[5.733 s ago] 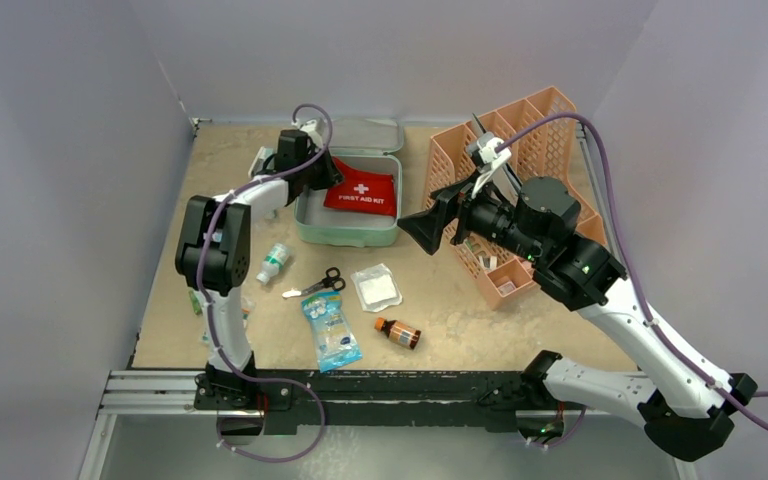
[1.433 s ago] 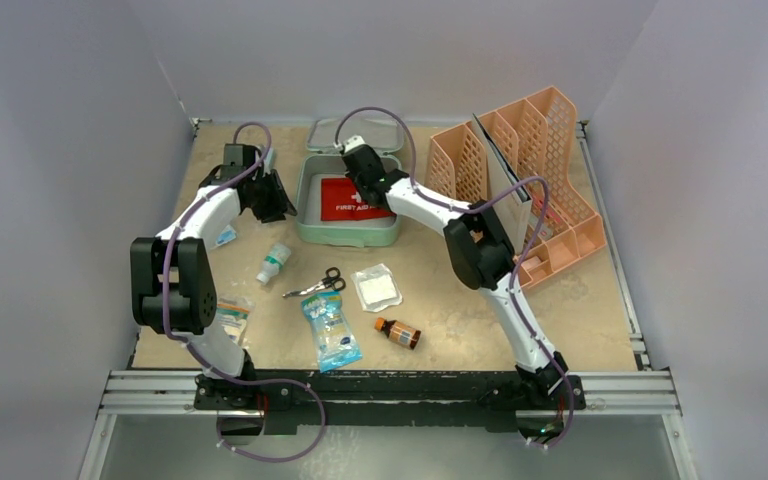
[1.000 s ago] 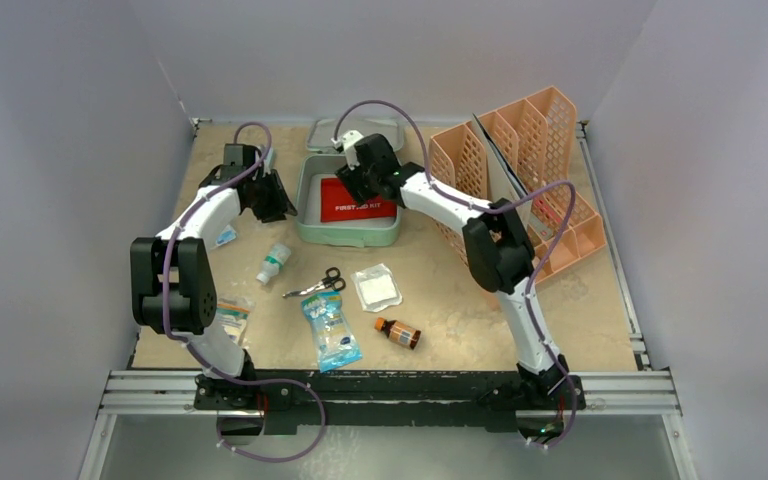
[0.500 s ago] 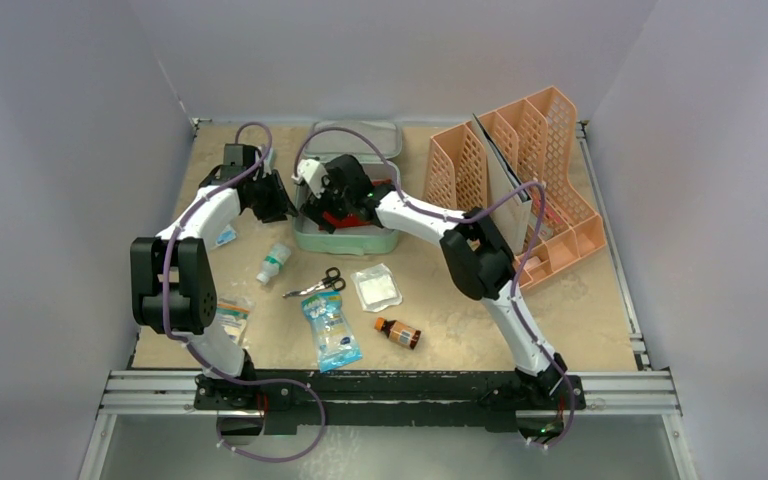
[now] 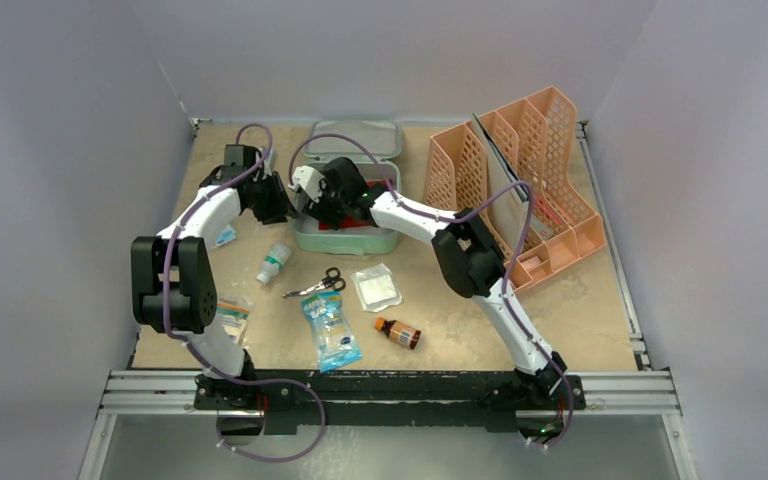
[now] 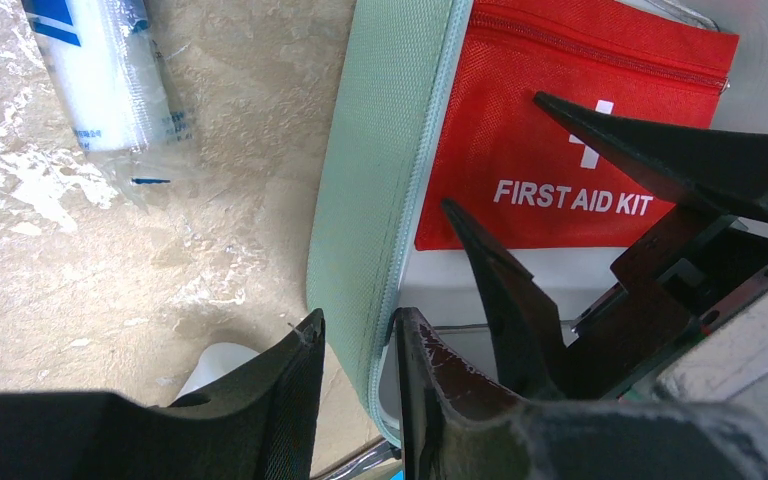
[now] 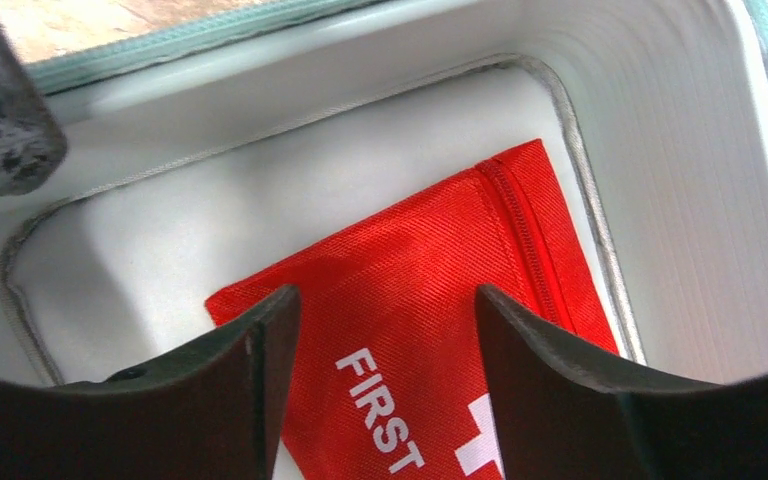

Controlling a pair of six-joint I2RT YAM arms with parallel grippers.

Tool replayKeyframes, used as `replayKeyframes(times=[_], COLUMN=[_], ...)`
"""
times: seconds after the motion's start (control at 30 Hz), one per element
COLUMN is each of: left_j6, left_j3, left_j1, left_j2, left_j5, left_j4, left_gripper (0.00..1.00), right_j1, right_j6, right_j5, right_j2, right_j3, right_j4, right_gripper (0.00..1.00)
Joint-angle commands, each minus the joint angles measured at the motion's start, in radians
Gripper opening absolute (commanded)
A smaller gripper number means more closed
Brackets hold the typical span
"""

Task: Organize the medicine kit
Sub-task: Adjust the medicine pouch in the medicine box.

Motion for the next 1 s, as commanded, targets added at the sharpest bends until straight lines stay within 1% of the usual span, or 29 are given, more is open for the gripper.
replayKeyframes(times=[0.0, 0.17, 0.37, 0.47, 0.6, 0.7, 0.8, 0.97], left_j6=[0.021, 0.027, 0.024, 0.022, 0.009, -0.008, -0.035, -0.047], left_j3=[0.011, 0.011, 0.007, 0.005, -0.004, -0.005, -0.004, -0.019], left_j1=[0.010, 0.010, 0.010, 0.010, 0.010, 0.010, 0.010, 0.012], left_j2=[0.008, 0.008, 0.009, 0.007, -0.004, -0.011, -0.007, -0.002], left_j5=[-0.007, -0.023, -0.028, -0.027, -0.011, 0.020, 0.047, 0.079], left_j4=[0.002, -0.006, -0.010, -0.010, 0.002, 0.028, 0.045, 0.055], left_gripper=[0.29, 0.29, 0.29, 0.29, 0.29, 0.29, 0.29, 0.29], right_j1=[-0.007, -0.007, -0.037, -0.049, -0.051, -0.050, -0.049, -0.044], right_j6=[-0.044, -0.033, 0.026, 0.061, 0.101, 0.222, 0.378, 0.606], right_j5=[0.088, 0.176, 0.248, 0.255, 0.217, 0.205, 0.209, 0.304], right_j2=[0.035, 0.063, 0.080, 0.057, 0.021, -0.004, -0.032, -0.041], right_j3=[0.041, 0.075, 0.105, 0.098, 0.101, 0.131, 0.137, 0.149], right_j4=[-0.051, -0.082, -0.111, -0.112, -0.107, -0.110, -0.098, -0.138], right_gripper=[0.63, 0.58, 0.53, 0.50, 0.49, 0.46, 0.49, 0.49])
